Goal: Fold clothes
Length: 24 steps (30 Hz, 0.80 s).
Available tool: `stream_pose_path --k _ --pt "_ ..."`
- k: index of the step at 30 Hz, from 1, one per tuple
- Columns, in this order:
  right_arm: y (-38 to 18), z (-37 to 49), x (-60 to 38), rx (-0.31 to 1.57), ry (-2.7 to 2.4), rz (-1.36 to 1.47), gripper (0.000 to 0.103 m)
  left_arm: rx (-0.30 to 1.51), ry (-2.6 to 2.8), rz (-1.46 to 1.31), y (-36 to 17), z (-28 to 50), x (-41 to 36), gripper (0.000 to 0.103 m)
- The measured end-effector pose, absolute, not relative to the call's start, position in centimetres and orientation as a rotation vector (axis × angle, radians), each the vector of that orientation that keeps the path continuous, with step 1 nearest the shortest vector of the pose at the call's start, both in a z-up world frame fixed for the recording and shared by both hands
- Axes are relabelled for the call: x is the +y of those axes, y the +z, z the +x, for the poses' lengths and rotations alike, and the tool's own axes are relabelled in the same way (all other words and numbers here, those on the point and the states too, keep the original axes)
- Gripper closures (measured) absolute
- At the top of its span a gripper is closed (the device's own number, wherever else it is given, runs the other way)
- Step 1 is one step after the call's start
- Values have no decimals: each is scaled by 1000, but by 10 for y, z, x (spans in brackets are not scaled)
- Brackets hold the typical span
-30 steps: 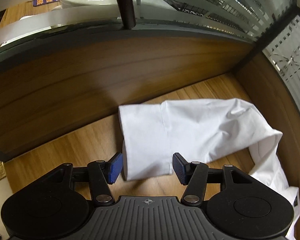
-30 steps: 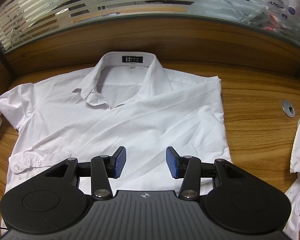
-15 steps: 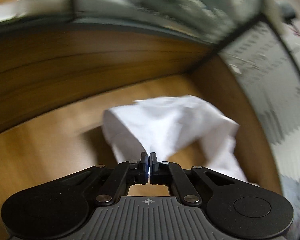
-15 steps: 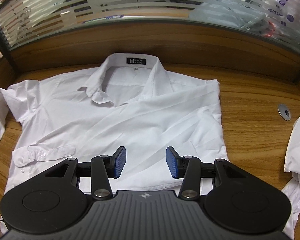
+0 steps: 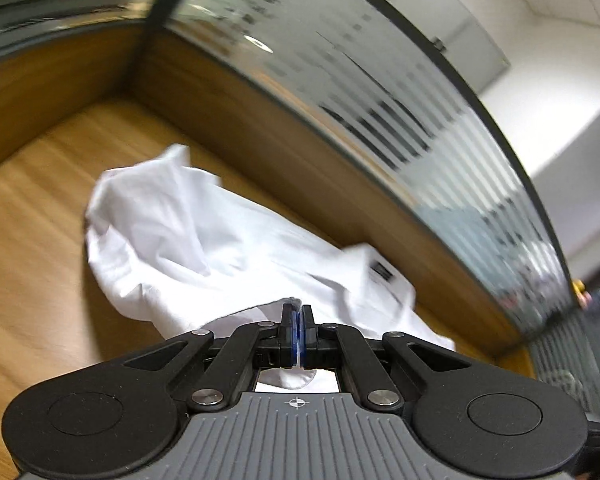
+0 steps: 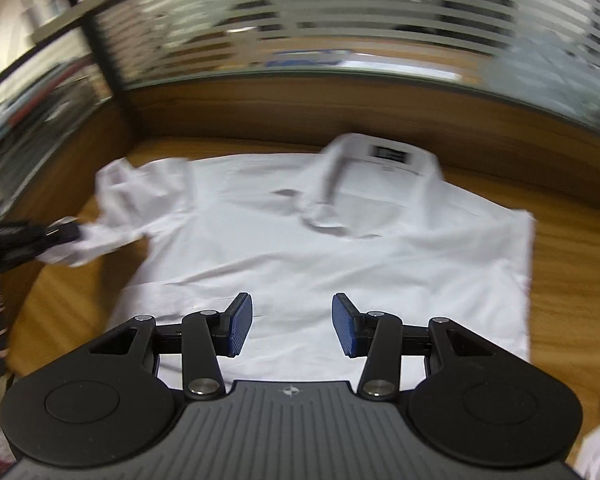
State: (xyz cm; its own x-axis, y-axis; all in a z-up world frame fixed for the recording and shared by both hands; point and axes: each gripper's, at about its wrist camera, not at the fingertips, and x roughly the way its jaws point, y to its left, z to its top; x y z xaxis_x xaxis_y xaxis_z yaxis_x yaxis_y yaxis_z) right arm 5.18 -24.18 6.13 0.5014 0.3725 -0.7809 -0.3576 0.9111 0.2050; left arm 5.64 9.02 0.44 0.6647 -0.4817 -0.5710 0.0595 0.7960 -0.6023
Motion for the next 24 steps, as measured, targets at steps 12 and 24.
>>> stream_pose_path --k 12,24 --pt "66 39 -135 808 810 -349 32 920 -452 -574 19 67 46 100" --pt "60 60 -114 735 860 -448 96 932 -578 -669 20 69 48 89"
